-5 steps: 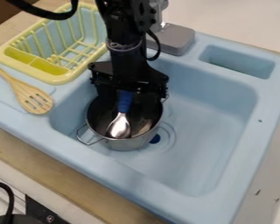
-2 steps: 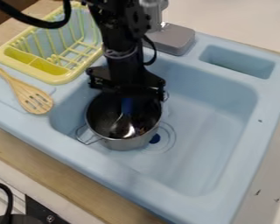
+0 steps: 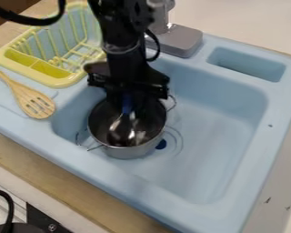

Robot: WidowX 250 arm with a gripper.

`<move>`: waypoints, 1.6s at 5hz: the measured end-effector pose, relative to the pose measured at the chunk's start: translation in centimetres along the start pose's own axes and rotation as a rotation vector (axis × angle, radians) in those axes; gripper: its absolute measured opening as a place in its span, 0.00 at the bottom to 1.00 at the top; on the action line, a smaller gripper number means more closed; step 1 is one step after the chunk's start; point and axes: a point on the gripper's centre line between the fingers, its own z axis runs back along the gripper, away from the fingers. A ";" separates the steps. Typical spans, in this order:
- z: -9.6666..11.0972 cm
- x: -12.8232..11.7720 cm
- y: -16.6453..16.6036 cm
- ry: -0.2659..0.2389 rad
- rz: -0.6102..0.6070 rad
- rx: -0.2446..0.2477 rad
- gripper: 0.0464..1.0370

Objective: Moved the blue spoon from the silver pot to the yellow basket

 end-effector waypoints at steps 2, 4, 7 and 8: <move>3.1 -0.3 0.2 -0.053 0.036 0.002 0.28; 6.8 1.8 0.8 -0.125 0.117 -0.060 0.28; 7.8 6.2 7.7 -0.166 0.265 -0.019 0.28; 7.1 7.8 10.0 -0.180 0.302 0.004 0.28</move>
